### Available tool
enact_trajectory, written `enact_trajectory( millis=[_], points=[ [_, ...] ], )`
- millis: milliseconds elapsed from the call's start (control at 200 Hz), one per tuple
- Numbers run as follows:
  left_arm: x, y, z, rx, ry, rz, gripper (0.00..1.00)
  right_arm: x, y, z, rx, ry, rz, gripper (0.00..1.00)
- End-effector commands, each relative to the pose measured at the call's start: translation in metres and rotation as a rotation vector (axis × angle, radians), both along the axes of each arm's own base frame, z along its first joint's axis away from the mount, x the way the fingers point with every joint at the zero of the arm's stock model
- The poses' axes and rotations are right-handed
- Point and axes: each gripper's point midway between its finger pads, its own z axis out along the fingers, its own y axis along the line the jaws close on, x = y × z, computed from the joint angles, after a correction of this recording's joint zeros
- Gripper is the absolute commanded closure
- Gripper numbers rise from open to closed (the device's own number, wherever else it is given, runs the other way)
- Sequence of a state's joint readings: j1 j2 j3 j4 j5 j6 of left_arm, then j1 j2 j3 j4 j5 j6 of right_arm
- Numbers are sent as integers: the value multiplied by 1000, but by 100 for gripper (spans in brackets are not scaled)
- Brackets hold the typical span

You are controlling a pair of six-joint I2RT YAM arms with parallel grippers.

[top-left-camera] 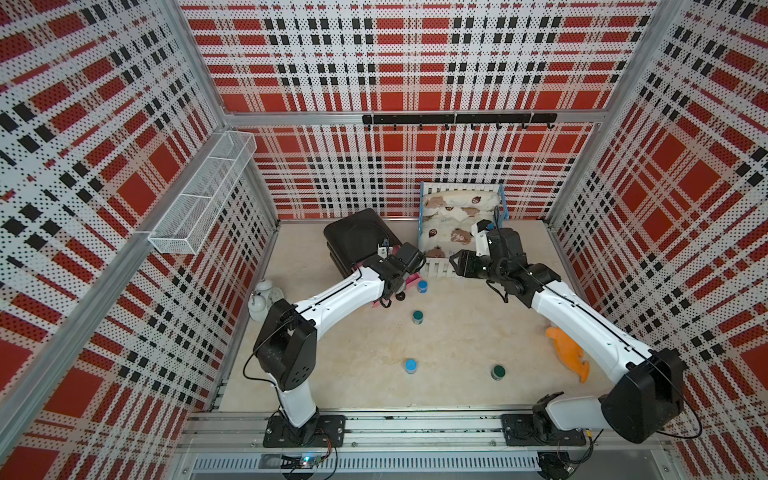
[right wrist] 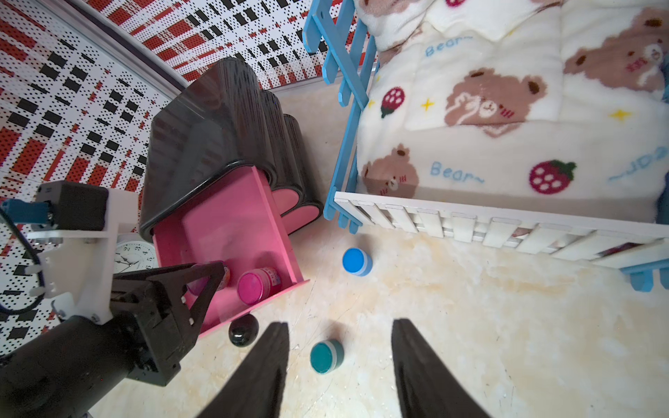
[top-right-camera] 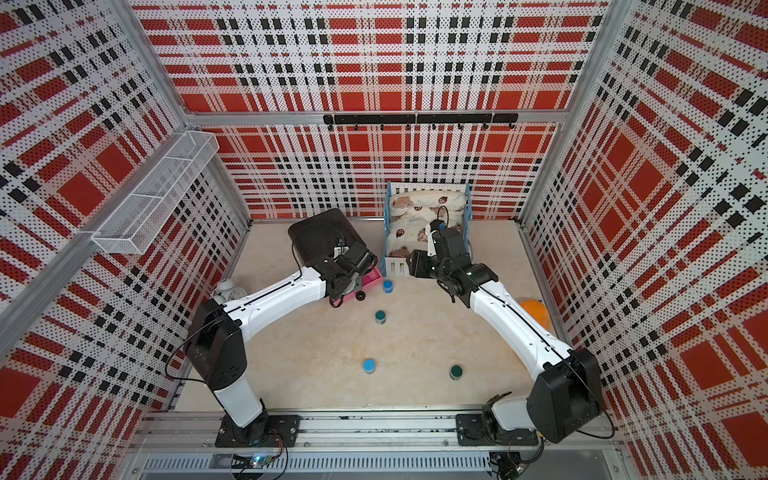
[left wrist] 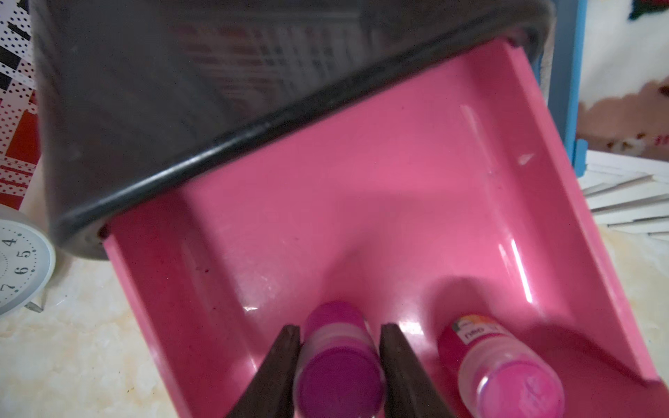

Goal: Put the paint cans in the drawer according to color
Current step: Place the paint can in the drawer, then close the drawer in the storage box.

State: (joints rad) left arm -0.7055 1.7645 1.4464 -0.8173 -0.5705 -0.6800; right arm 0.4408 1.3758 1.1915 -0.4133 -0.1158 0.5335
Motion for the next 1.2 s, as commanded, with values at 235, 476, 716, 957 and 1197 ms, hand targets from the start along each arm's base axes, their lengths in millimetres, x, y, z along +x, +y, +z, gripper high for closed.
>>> enact_trajectory(
  millis=[235, 476, 716, 957, 1197],
  points=[
    [1, 1, 28, -45, -51, -16, 46, -9, -10, 9, 12, -36, -17, 48],
    [3, 10, 70, -71, -118, -12, 40, -19, -12, 7, 1, -46, 6, 45],
    [17, 33, 116, -115, -190, -7, 39, -34, -4, 5, 23, -54, 79, 28],
    [43, 67, 150, -127, -228, -32, 32, -54, 26, -10, 17, -11, 227, 20],
    [77, 109, 180, -137, -273, -64, 2, -73, 56, -32, 18, 21, 304, 20]
  ],
)
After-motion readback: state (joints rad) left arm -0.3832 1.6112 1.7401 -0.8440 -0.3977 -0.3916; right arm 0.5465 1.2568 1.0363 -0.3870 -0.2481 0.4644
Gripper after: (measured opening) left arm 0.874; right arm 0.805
